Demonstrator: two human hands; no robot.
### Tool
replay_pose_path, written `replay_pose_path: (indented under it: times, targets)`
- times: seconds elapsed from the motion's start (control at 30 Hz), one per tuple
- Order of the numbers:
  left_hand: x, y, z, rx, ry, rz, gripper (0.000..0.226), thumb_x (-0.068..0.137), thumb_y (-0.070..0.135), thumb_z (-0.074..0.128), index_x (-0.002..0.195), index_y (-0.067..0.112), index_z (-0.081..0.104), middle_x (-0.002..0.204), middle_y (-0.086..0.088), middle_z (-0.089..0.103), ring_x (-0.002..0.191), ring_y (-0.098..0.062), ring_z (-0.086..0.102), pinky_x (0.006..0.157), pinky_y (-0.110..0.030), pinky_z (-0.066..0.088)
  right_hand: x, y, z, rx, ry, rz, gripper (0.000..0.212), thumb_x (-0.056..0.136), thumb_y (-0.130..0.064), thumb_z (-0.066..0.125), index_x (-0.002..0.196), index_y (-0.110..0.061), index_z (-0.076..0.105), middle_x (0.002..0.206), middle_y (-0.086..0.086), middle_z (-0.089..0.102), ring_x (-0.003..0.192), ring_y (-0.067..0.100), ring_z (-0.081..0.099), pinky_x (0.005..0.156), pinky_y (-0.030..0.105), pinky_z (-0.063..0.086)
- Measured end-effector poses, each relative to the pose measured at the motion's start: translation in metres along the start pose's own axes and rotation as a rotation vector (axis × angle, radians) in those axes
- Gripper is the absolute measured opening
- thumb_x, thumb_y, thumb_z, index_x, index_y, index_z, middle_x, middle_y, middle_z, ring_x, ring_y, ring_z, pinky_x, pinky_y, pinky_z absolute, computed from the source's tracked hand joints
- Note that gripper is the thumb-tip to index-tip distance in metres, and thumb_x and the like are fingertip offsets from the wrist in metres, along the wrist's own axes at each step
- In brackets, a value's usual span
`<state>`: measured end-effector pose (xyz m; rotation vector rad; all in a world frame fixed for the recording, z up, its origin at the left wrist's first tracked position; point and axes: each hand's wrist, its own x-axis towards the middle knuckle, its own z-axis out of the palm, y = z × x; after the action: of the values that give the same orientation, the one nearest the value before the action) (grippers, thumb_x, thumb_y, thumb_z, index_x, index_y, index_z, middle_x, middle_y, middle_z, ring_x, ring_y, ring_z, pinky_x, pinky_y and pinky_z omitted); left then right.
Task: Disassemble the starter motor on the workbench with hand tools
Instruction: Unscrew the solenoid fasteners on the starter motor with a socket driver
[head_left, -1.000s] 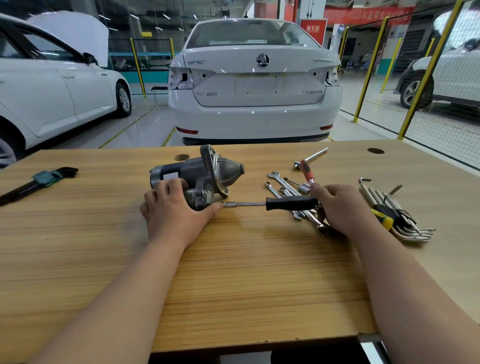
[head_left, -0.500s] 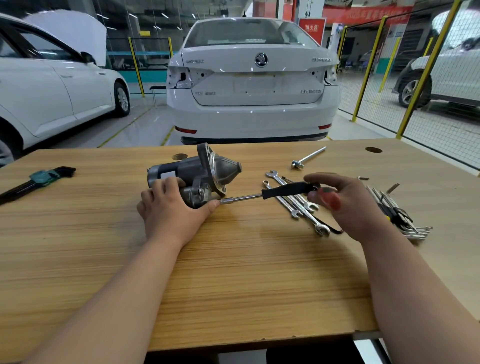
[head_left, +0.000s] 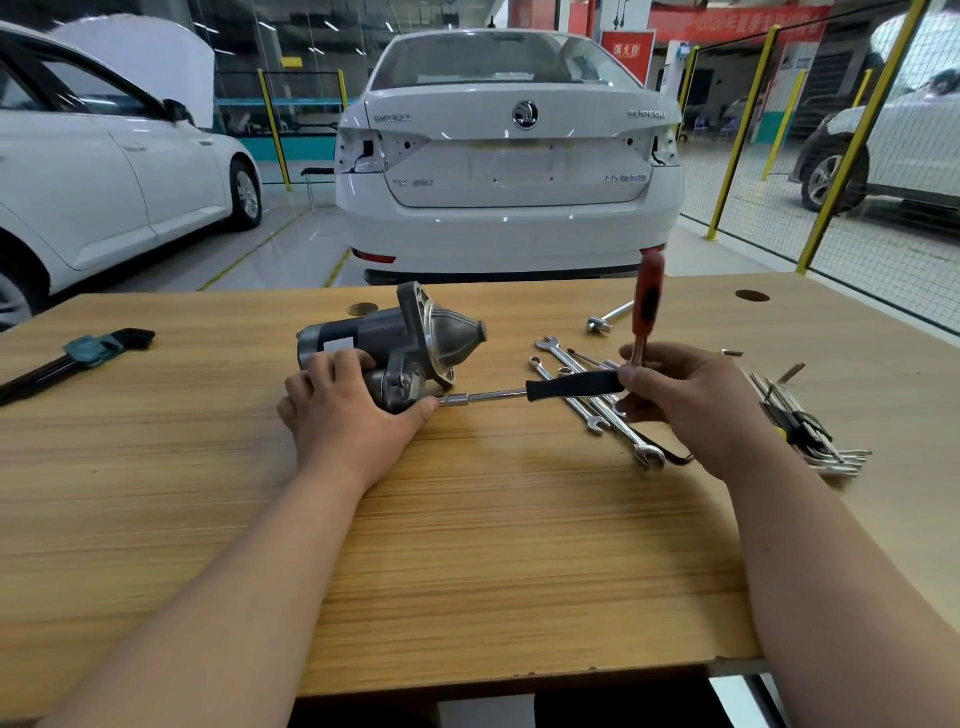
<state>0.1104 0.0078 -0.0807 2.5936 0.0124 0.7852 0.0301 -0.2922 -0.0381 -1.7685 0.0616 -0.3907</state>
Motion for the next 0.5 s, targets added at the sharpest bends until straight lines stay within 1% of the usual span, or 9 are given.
replay_pose_path:
  times: [0.07,0.1,0.17,0.2,0.23,0.27,0.4,0.47,0.5]
  targets:
    - [0.0,-0.001,0.0,0.001,-0.001,0.011,0.076,0.054,0.08,0.057,0.108,0.033,0.033,0.117,0.0,0.034,0.107,-0.023,0.027,0.086,-0.037,0.023,-0.001,-0.001,0.003,-0.028,0.031,0.018,0.004,0.092,-0.021,0.069,0.093,-0.022,0.073,0.073,0.0,0.072,0.058,0.016,0.067,0.058,0.025,0.057]
    - [0.0,-0.001,0.0,-0.001,0.002,0.016,0.076,0.054,0.08,0.057,0.108,0.032,0.033,0.117,0.001,0.035,0.106,-0.023,0.027,0.084,-0.036,0.021,-0.001,-0.001,0.005,-0.053,0.058,0.034,0.01,0.093,-0.027,0.067,0.089,-0.02,0.073,0.069,0.001,0.069,0.053,0.015,0.064,0.053,0.025,0.054]
    - [0.0,-0.001,0.0,-0.011,0.013,0.021,0.075,0.053,0.08,0.057,0.107,0.032,0.035,0.117,0.001,0.036,0.106,-0.024,0.029,0.082,-0.035,0.02,0.0,-0.001,0.01,-0.151,0.115,0.115,0.033,0.095,-0.045,0.06,0.08,-0.017,0.072,0.062,0.007,0.064,0.044,0.015,0.056,0.046,0.029,0.047]
    - [0.0,-0.002,0.0,-0.012,0.015,0.024,0.075,0.053,0.08,0.056,0.107,0.032,0.034,0.116,0.0,0.036,0.106,-0.024,0.029,0.082,-0.035,0.019,0.0,-0.002,0.013,-0.234,0.136,0.174,0.044,0.094,-0.054,0.055,0.077,-0.016,0.07,0.056,0.007,0.061,0.042,0.015,0.052,0.047,0.029,0.043]
    - [0.0,-0.002,0.0,-0.009,0.015,0.027,0.075,0.054,0.08,0.056,0.107,0.032,0.033,0.116,0.001,0.036,0.105,-0.024,0.029,0.081,-0.035,0.019,0.0,-0.002,0.014,-0.315,0.147,0.221,0.051,0.094,-0.059,0.051,0.075,-0.015,0.069,0.051,0.005,0.058,0.042,0.015,0.05,0.048,0.028,0.041]
    - [-0.001,-0.003,0.0,-0.007,0.015,0.03,0.074,0.054,0.08,0.056,0.106,0.033,0.033,0.116,0.001,0.035,0.105,-0.024,0.029,0.081,-0.035,0.019,0.0,-0.003,0.015,-0.369,0.153,0.243,0.053,0.094,-0.061,0.049,0.073,-0.017,0.068,0.047,0.002,0.055,0.042,0.015,0.049,0.048,0.027,0.039]
    - [-0.001,-0.003,0.001,-0.001,0.023,0.034,0.073,0.055,0.078,0.058,0.107,0.032,0.034,0.116,0.0,0.036,0.105,-0.025,0.029,0.081,-0.036,0.019,0.001,0.0,0.013,-0.356,0.118,0.166,0.032,0.098,-0.047,0.053,0.079,-0.026,0.068,0.043,-0.002,0.051,0.039,0.011,0.046,0.047,0.026,0.039]
    - [-0.001,-0.003,0.001,0.006,0.017,0.033,0.073,0.055,0.079,0.056,0.106,0.033,0.034,0.116,0.002,0.035,0.105,-0.024,0.028,0.082,-0.036,0.019,0.0,0.0,0.011,-0.294,0.098,0.104,0.023,0.098,-0.039,0.057,0.085,-0.025,0.071,0.047,-0.001,0.053,0.039,0.008,0.047,0.045,0.025,0.042]
    - [0.0,-0.003,0.001,0.008,0.012,0.031,0.073,0.055,0.08,0.056,0.106,0.033,0.033,0.116,0.002,0.035,0.105,-0.023,0.027,0.082,-0.036,0.02,-0.001,0.001,0.01,-0.244,0.094,0.07,0.019,0.098,-0.035,0.059,0.088,-0.025,0.072,0.05,-0.001,0.056,0.041,0.007,0.048,0.044,0.022,0.042]
